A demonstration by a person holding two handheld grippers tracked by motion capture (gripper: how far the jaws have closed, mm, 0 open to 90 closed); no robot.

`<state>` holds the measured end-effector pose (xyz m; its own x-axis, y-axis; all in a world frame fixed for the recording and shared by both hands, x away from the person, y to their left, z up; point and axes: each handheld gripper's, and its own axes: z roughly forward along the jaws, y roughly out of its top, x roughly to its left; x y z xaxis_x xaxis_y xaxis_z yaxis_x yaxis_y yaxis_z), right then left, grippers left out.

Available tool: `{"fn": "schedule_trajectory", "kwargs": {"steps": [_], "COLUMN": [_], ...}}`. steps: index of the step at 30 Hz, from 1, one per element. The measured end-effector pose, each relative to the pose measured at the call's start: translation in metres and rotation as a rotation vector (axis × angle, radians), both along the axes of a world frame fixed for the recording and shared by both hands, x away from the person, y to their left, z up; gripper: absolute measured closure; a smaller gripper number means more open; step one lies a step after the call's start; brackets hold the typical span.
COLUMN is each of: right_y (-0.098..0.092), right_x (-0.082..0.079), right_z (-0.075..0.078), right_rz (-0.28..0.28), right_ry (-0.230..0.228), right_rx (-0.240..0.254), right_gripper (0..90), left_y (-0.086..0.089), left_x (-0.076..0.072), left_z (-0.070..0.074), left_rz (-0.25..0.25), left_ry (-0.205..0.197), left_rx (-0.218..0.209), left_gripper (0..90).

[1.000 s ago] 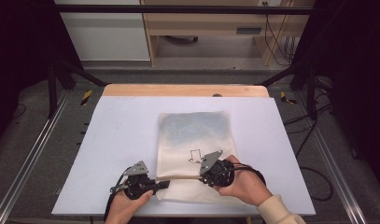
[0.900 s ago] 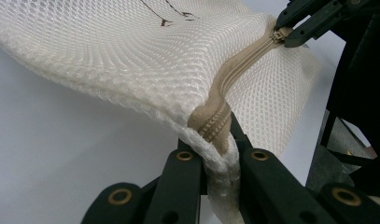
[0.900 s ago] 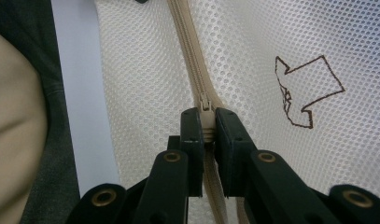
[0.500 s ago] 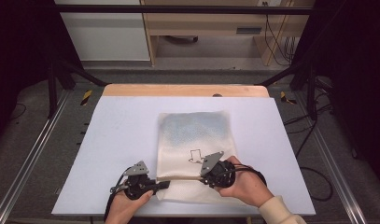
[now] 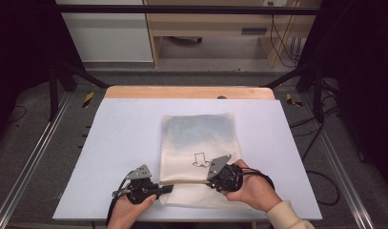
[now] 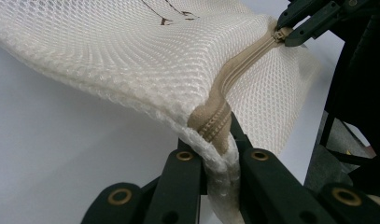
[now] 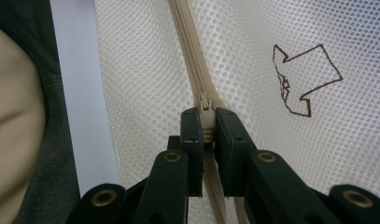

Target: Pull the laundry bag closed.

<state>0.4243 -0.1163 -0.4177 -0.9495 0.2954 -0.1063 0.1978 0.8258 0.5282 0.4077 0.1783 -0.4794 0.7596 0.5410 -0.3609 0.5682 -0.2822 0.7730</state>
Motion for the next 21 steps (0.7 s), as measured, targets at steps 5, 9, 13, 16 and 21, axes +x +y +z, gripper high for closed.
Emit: {"fn": "schedule_trajectory", "kwargs": {"steps": [5, 9, 13, 16, 21], "right_y": [-0.004, -0.007, -0.011, -0.012, -0.013], "right_x": [-0.001, -0.001, -0.002, -0.002, -0.002], "right_z": [0.000, -0.002, -0.002, -0.002, -0.002], "right_rz": [-0.003, -0.011, -0.017, -0.020, -0.019], "right_ry": [0.004, 0.004, 0.008, 0.006, 0.005], "right_rx": [-0.001, 0.000, 0.003, 0.007, 0.006], "right_gripper": [82.2, 82.2, 82.2, 82.2, 82.2], "left_y": [0.000, 0.000, 0.000, 0.000, 0.000], "left_x": [0.000, 0.000, 0.000, 0.000, 0.000], "left_z": [0.000, 0.000, 0.000, 0.000, 0.000], "left_rz": [0.000, 0.000, 0.000, 0.002, 0.002], "left_ry": [0.000, -0.001, -0.001, -0.001, -0.001], "left_rx": [0.001, 0.004, 0.005, 0.004, 0.003], "left_gripper": [87.1, 87.2, 87.2, 87.1, 87.1]}}
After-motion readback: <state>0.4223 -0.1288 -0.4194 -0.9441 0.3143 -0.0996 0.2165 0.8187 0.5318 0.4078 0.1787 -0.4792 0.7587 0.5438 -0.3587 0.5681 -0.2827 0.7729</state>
